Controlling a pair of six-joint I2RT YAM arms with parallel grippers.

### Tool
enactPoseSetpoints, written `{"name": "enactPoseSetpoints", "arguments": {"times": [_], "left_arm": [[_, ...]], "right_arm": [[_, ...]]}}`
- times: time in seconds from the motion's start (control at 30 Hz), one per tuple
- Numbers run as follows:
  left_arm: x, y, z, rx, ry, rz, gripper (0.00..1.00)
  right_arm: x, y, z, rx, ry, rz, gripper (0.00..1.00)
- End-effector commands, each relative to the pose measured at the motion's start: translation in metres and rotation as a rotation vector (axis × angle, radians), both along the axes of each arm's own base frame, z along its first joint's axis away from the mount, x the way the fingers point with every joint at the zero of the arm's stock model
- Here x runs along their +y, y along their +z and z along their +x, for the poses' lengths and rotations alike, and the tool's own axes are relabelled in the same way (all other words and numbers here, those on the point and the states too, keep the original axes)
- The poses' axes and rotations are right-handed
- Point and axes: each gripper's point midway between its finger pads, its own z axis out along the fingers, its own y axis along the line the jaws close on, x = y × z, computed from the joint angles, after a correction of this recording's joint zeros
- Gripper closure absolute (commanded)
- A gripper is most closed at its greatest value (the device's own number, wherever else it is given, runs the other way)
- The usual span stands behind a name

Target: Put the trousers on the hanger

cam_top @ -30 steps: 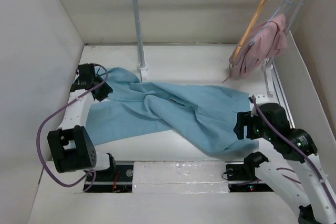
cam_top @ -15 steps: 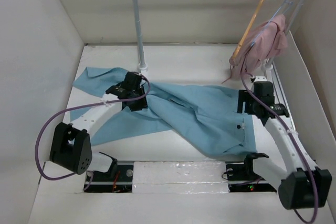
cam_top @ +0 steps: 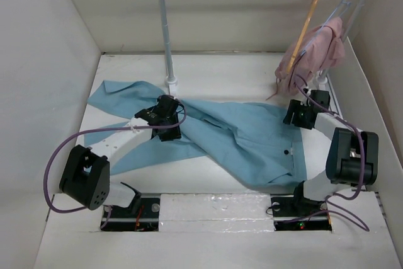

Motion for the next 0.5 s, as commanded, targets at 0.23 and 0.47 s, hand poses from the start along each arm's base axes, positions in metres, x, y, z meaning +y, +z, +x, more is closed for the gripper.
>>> {"name": "enactPoseSetpoints", "arguments": {"times": [0.23,0.47], "left_arm": [[0.001,-0.003,0.007,-0.016,0.044,-0.01,0.74],[0.024,-0.023,0.002,0.04,0.063,0.057,0.75]], "right_arm": [[-0.009,-0.016,0.006,0.058,-0.082,0.08,0.88],[-0.05,0.039,0.023,-0.077,-0.16,-0.068,1.0]]}}
